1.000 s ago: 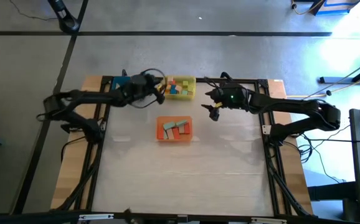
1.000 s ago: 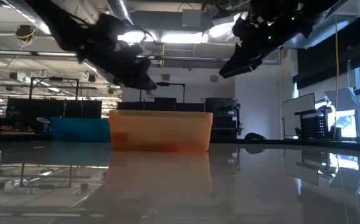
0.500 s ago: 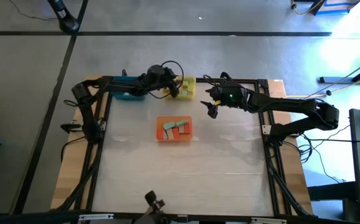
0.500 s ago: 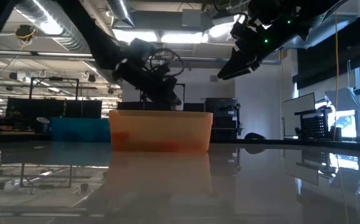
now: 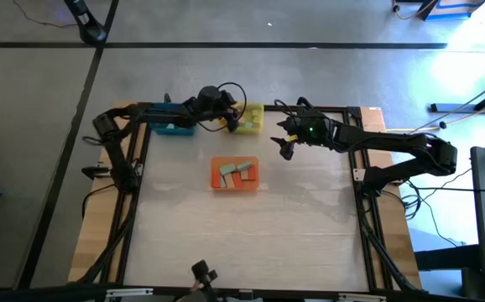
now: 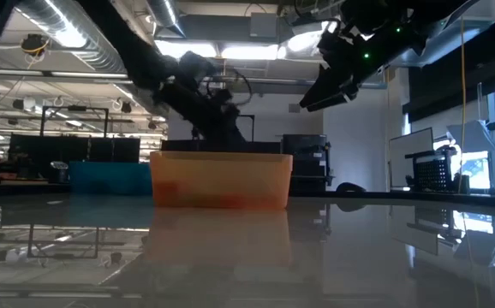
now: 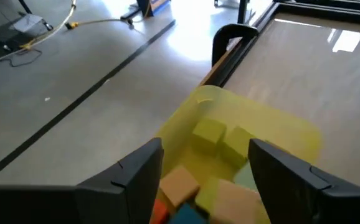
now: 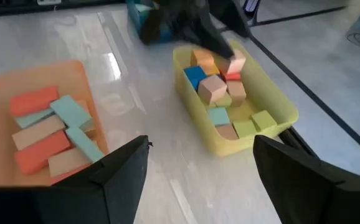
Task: Sort blocks by size
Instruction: Put the brown square block into the yellow bin, then return to Home Position
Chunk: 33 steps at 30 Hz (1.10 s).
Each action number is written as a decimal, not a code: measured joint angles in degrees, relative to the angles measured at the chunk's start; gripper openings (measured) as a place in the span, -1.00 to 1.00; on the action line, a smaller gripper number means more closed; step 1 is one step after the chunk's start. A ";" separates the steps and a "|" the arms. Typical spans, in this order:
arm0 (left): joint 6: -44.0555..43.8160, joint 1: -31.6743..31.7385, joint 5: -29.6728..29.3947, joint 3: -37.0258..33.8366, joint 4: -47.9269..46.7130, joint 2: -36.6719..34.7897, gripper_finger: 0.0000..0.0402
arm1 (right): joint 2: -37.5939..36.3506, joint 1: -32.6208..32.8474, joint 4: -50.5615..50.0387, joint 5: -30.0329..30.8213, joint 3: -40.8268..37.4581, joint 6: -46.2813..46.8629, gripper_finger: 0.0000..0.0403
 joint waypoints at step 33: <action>-4.59 -11.20 12.14 -43.54 -1.07 -56.90 -0.97 | -10.48 0.00 4.55 -13.57 -11.47 5.58 -0.93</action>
